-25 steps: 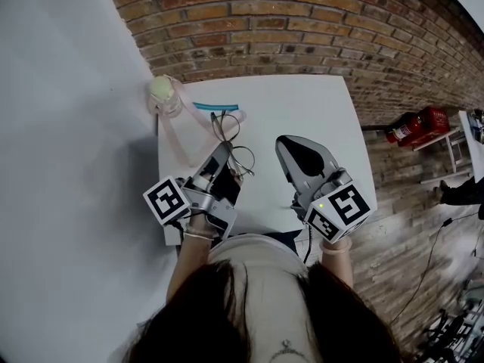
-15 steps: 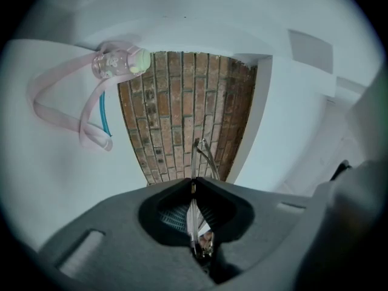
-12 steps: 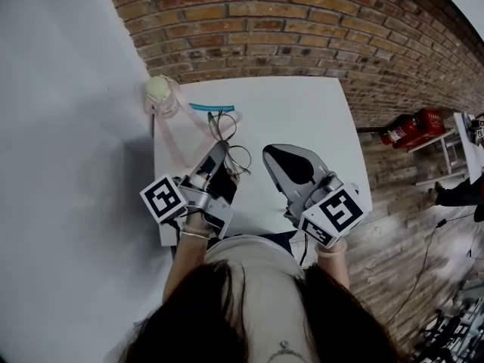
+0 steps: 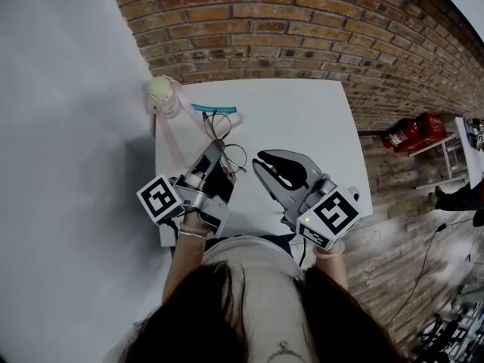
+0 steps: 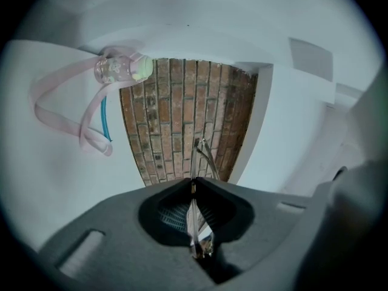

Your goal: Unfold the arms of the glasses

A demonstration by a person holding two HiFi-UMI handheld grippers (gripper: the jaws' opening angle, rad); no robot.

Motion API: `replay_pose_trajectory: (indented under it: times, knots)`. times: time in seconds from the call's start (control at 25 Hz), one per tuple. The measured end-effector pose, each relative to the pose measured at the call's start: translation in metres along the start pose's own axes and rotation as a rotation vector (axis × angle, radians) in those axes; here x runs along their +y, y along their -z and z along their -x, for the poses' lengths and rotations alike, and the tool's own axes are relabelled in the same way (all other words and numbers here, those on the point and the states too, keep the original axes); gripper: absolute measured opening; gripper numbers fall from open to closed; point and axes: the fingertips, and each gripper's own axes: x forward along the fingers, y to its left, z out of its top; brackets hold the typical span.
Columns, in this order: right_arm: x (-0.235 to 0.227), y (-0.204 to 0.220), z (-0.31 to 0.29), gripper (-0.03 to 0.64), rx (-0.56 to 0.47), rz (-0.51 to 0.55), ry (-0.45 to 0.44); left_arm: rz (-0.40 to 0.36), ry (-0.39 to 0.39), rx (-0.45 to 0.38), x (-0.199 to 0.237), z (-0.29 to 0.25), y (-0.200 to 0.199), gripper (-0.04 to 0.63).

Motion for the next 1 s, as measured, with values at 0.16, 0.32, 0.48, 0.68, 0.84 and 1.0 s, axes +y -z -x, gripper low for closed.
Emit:
replay_pose_trajectory:
  times: [0.16, 0.32, 0.48, 0.68, 0.84, 1.0]
  knots:
    - [0.007, 0.002, -0.004, 0.064, 0.008, 0.003, -0.029, 0.006, 0.004, -0.012, -0.001, 0.002, -0.004, 0.025]
    - [0.012, 0.006, -0.01, 0.071, 0.017, 0.006, -0.05, 0.012, 0.012, -0.018, 0.0, 0.002, -0.008, 0.025]
    - [0.019, 0.009, -0.012, 0.074, 0.029, 0.002, -0.079, 0.023, 0.011, -0.025, 0.0, 0.003, -0.009, 0.025]
    - [0.025, 0.016, -0.016, 0.081, 0.056, 0.005, -0.106, 0.042, 0.018, -0.028, 0.0, 0.005, -0.009, 0.025]
    - [0.027, 0.019, -0.017, 0.081, 0.068, 0.007, -0.114, 0.055, 0.028, -0.026, -0.002, 0.004, -0.008, 0.025]
    - [0.03, 0.024, -0.018, 0.081, 0.086, 0.008, -0.122, 0.06, 0.04, -0.021, -0.005, 0.004, -0.005, 0.025]
